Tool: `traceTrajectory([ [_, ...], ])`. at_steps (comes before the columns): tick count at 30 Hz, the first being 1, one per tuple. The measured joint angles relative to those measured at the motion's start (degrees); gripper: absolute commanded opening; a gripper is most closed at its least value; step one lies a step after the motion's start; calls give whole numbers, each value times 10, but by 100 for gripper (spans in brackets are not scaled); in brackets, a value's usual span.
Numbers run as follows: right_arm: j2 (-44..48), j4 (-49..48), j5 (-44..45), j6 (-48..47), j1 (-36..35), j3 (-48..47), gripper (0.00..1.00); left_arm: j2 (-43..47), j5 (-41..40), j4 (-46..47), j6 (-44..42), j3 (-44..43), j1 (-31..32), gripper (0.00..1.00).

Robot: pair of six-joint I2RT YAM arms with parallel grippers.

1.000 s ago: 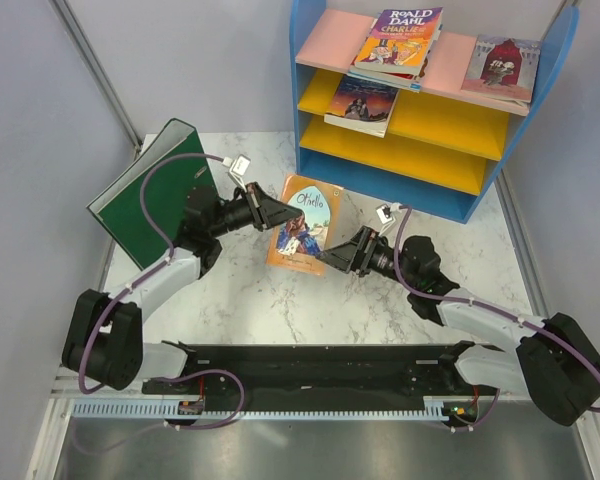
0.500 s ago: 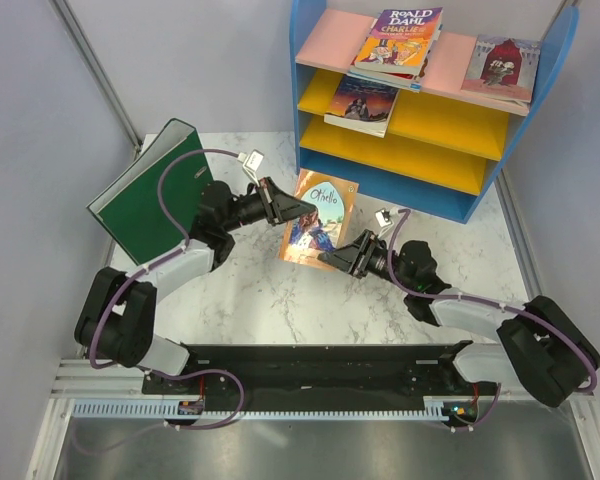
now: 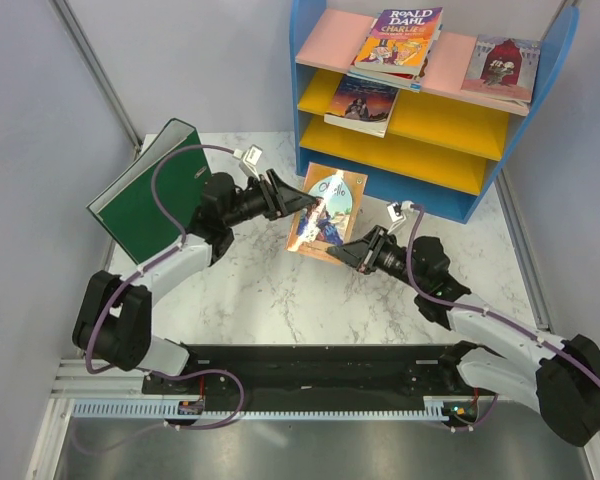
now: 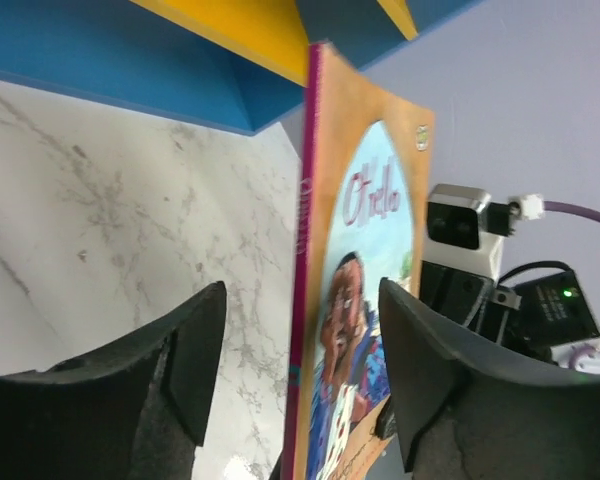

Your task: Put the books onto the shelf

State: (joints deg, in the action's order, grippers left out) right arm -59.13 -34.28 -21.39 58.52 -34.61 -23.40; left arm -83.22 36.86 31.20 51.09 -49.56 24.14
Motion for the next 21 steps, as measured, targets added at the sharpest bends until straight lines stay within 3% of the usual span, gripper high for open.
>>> traceTrajectory([
  [6,5,87,14,-49,1,-64,0,49,-64,-108,-64,-3,-4,77],
  [21,-131,190,-18,-136,45,-256,0,316,-198,-291,-140,175,-4,83],
])
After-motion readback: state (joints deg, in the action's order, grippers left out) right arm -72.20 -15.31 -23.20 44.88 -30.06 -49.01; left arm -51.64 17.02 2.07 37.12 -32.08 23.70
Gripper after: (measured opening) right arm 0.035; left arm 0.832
